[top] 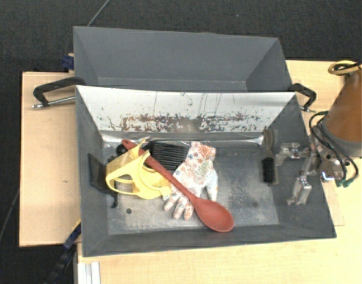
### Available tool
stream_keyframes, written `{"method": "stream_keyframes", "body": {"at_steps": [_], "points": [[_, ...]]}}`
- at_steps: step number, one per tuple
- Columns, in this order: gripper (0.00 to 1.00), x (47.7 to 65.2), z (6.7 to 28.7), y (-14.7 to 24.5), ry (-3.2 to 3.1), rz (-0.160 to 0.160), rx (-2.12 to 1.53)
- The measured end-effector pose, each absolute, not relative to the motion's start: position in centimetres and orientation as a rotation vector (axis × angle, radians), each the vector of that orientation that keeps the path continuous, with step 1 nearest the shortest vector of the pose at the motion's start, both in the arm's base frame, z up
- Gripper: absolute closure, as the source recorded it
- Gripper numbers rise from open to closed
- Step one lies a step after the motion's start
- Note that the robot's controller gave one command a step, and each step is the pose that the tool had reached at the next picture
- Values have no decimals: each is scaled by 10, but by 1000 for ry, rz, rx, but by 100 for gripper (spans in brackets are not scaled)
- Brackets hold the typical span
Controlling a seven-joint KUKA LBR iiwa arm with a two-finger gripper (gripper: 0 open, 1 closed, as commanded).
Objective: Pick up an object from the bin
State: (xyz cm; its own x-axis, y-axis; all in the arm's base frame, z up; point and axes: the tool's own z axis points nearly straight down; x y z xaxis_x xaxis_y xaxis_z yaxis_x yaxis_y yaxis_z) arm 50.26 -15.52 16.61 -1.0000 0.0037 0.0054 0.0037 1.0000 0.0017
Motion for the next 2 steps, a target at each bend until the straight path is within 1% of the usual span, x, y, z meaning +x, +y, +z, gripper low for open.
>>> {"method": "stream_keyframes", "body": {"at_steps": [1,2], "points": [[0,505,171,-154,-3145,0,0],[0,527,90,-66,-3142,-4,-55]]}}
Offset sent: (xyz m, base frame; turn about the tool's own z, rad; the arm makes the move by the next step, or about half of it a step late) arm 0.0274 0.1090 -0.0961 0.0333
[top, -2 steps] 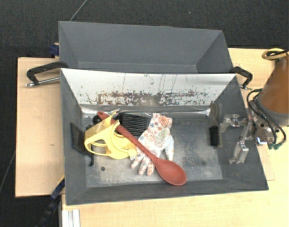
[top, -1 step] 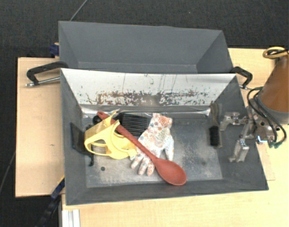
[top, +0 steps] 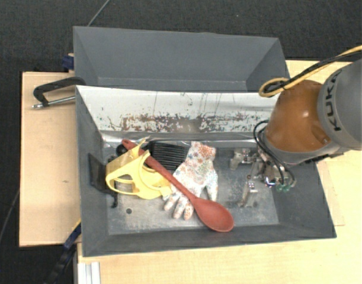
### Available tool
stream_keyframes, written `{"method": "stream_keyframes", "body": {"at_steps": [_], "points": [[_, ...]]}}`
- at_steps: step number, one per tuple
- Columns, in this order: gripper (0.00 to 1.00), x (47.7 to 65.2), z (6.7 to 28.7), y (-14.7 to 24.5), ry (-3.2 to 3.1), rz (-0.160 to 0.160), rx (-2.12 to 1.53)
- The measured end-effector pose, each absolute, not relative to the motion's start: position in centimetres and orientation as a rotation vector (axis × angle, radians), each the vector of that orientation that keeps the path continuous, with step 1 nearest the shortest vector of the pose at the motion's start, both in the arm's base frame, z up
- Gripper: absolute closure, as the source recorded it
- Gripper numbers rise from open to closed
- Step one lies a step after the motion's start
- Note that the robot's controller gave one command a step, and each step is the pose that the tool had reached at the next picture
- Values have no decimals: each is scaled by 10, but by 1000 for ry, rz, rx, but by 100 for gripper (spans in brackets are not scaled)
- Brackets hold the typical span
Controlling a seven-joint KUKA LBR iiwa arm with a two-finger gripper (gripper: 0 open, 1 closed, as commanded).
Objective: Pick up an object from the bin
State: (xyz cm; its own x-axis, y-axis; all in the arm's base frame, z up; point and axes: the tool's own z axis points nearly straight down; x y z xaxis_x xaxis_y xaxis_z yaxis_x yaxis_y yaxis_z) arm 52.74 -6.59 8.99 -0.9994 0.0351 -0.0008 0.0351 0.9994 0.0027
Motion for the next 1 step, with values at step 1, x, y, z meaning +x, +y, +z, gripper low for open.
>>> {"method": "stream_keyframes", "body": {"at_steps": [1], "points": [[0,509,88,-38,3127,3,-328]]}}
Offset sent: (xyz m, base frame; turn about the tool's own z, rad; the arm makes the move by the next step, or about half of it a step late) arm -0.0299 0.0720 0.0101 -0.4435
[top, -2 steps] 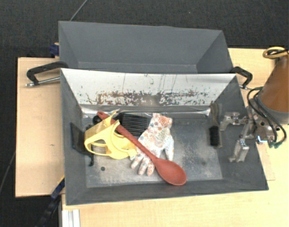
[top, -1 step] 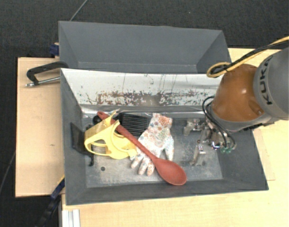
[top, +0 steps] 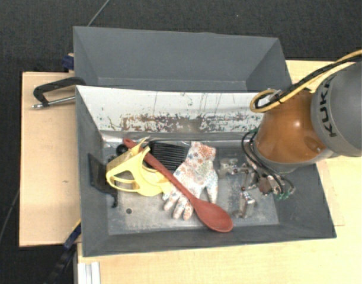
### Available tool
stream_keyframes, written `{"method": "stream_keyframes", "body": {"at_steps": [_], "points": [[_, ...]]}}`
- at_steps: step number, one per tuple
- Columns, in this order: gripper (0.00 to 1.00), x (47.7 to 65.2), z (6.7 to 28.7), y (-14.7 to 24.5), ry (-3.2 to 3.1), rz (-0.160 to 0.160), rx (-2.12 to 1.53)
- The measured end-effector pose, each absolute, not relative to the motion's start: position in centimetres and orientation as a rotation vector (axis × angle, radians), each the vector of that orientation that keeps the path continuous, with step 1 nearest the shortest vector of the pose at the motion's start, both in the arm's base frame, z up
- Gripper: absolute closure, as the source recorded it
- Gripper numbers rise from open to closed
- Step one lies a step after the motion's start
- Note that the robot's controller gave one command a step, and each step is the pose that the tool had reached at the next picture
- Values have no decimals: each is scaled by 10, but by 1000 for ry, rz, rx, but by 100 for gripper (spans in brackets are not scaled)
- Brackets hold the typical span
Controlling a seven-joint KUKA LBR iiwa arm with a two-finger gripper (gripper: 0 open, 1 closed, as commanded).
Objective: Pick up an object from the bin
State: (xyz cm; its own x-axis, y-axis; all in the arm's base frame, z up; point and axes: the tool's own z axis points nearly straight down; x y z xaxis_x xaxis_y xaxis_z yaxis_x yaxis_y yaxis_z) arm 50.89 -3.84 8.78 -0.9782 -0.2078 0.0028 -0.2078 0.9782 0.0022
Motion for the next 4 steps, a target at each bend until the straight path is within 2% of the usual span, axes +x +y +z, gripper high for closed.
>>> {"method": "stream_keyframes", "body": {"at_steps": [1,2,3,4], "points": [[0,500,99,0,-3081,-3,624],[0,524,69,42,-3111,-8,460],[100,503,72,58,-2853,1,1335],[100,503,72,58,-2853,1,1334]]}}
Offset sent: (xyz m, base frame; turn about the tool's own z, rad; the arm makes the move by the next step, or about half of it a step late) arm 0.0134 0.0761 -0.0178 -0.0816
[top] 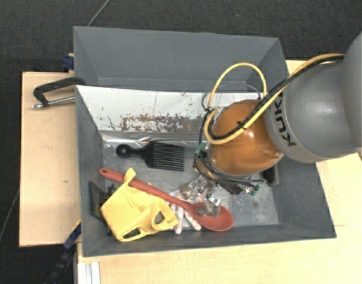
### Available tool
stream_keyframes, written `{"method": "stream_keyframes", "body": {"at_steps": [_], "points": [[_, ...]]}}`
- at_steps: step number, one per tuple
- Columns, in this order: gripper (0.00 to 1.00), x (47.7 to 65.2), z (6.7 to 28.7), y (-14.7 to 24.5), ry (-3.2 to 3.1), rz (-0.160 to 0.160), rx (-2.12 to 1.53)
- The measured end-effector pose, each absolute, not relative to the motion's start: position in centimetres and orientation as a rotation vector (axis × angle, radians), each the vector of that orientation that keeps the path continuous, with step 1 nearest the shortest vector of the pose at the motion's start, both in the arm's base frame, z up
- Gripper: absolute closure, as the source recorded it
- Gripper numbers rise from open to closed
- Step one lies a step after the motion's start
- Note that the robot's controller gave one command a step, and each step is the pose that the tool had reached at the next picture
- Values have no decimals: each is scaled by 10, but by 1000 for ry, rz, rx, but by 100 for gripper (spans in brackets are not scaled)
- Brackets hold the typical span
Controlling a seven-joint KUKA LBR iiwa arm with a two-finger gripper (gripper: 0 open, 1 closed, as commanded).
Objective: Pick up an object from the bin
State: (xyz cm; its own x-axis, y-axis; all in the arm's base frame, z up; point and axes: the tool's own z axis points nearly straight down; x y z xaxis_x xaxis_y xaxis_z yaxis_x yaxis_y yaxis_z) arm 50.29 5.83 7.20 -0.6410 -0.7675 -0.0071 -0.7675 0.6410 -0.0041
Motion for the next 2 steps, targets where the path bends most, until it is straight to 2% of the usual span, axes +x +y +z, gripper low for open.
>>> {"method": "stream_keyframes", "body": {"at_steps": [1,2], "points": [[100,502,74,58,2839,0,-1327],[100,501,103,59,2841,3,-1325]]}}
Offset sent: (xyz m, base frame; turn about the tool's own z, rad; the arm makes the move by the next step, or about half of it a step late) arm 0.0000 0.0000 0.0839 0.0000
